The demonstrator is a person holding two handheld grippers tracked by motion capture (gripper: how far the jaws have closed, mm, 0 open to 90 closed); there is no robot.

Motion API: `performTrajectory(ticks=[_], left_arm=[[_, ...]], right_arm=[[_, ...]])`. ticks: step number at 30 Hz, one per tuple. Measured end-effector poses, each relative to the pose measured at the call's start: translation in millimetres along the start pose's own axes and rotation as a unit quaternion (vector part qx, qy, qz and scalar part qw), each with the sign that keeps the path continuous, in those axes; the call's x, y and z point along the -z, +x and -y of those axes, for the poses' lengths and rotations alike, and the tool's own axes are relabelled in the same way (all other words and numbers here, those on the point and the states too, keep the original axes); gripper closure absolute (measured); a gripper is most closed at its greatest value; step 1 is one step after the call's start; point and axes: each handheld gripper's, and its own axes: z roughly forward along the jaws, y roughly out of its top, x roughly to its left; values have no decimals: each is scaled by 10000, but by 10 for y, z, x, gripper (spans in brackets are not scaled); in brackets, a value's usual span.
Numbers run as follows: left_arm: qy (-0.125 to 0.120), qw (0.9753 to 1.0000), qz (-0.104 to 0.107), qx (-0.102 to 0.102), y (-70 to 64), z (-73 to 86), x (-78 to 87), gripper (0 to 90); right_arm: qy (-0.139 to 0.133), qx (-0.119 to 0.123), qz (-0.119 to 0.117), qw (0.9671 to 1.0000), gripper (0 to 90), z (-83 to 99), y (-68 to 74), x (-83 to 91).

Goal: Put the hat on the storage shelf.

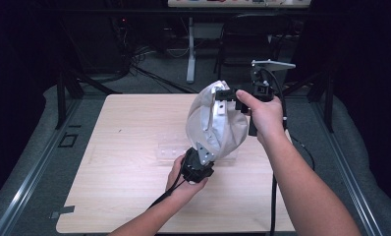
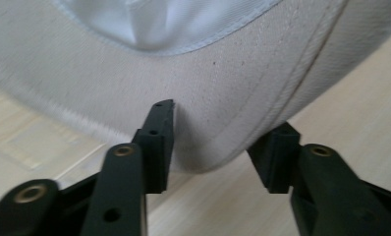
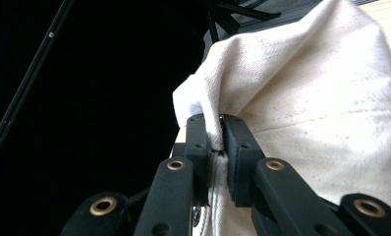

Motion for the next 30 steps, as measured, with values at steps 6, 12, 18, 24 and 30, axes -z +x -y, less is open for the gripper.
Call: performTrajectory(ticks=[6,12,18,24,30], left_arm=[[-147,9998,-32,99,208,19,87,733],[-275,9996,55,65,378,46,132,804],[-397,9965,579,443,597,91,112,819],[-461,9936,824,617,716,118,94,826],[-464,9926,888,685,718,164,51,827]], right_arm=[[-20,9,-11,10000,822,-5,25,-8],[8,99,-41,9999,822,-4,76,-65],[94,169,-21,9998,823,28,105,-164],[103,117,-5,9999,823,33,59,-226],[137,135,-3,9998,822,56,35,-277]])
